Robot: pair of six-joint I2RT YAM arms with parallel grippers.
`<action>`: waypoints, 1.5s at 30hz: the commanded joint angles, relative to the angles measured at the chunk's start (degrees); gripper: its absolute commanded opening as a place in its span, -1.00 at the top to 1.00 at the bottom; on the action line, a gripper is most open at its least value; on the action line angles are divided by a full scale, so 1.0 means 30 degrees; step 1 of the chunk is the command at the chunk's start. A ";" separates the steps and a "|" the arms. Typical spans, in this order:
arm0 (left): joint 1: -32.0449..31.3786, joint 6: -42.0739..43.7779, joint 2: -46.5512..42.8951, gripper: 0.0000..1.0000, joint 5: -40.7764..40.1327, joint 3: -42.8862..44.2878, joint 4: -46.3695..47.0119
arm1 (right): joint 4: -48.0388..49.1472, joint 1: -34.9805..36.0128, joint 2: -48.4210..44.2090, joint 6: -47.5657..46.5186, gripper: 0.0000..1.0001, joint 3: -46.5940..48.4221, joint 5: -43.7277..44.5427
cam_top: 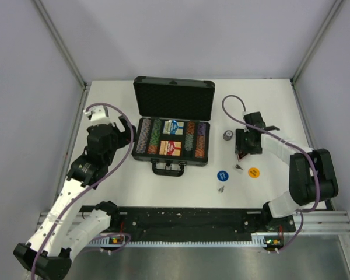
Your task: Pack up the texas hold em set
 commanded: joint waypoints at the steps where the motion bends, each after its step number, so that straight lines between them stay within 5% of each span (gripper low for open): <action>1: 0.0075 0.0137 -0.0313 -0.98 -0.0221 0.0516 0.0529 | -0.0525 0.1308 -0.2662 0.1137 -0.15 0.0545 -0.0377; 10: 0.0075 0.0254 -0.0488 -0.97 -0.1449 0.1453 -0.0379 | -0.1259 0.7338 -0.3168 0.1813 -0.12 0.4203 0.0090; 23: 0.0046 -0.1062 -0.3241 -0.97 -0.6194 0.1162 -0.2751 | 0.0820 1.4697 0.4682 0.3191 -0.11 1.1353 0.2785; 34: 0.0046 -0.1737 -0.4531 -0.97 -0.7252 0.0605 -0.4334 | 0.0820 1.5286 0.7470 -0.1695 -0.15 1.3994 0.3139; 45: 0.0046 -0.1680 -0.4913 -0.98 -0.8072 0.0809 -0.4628 | 0.0383 1.4848 0.7353 -0.8378 -0.30 1.3818 -0.0404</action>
